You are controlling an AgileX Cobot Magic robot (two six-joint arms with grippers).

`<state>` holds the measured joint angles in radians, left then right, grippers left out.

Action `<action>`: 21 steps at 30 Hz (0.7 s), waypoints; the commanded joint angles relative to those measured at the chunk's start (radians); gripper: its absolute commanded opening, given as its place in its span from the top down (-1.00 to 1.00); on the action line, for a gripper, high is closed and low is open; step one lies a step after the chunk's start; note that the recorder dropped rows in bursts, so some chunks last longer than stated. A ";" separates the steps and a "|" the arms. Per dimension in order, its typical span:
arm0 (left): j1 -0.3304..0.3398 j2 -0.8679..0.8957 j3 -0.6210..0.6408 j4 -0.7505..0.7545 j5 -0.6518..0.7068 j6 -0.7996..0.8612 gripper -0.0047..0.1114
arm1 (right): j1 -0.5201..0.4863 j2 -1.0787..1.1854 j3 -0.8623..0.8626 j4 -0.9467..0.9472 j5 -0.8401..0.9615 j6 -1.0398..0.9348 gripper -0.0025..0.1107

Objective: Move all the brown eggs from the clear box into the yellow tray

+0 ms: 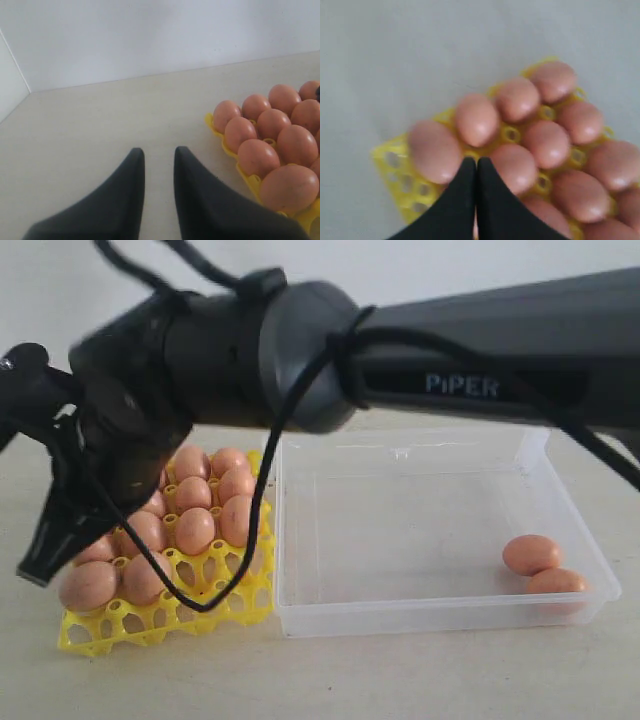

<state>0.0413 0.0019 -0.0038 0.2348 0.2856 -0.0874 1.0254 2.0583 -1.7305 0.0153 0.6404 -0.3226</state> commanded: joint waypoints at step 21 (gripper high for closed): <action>-0.005 -0.002 0.004 -0.002 -0.002 -0.002 0.55 | -0.048 0.248 -0.240 0.526 0.173 -0.427 0.96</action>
<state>0.0413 0.0019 -0.0038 0.2348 0.2856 -0.0874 0.9737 2.2882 -1.9631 0.5534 0.8231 -0.7508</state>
